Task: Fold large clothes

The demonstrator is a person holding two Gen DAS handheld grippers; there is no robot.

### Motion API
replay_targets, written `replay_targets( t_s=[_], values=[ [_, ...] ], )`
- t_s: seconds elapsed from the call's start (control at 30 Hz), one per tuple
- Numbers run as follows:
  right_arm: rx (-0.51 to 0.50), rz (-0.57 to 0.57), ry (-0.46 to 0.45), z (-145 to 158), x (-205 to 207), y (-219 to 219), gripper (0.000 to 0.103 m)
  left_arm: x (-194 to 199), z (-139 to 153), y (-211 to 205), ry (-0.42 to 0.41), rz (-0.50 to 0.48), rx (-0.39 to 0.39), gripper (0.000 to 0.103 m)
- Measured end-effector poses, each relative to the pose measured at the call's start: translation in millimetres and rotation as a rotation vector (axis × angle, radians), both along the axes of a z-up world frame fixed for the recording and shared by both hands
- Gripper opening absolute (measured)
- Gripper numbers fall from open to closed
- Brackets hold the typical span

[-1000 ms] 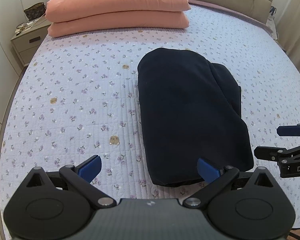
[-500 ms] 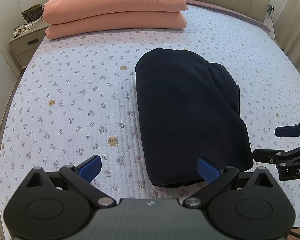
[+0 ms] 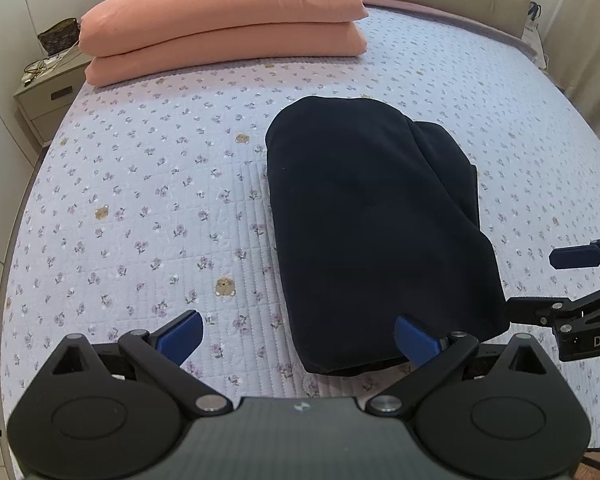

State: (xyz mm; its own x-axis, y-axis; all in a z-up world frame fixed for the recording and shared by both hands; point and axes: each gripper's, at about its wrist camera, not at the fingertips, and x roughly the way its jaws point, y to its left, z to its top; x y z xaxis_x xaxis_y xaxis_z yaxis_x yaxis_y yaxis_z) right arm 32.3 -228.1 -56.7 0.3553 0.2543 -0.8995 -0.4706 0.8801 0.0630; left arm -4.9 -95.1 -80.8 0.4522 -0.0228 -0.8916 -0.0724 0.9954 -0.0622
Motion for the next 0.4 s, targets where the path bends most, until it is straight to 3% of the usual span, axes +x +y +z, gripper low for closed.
replay_targets(
  t_s=[0.4],
  values=[
    [-0.004, 0.002, 0.002, -1.0, -0.4, -1.5, 0.102, -0.9, 1.8, -0.7, -0.027, -0.014, 0.009, 0.103]
  ],
)
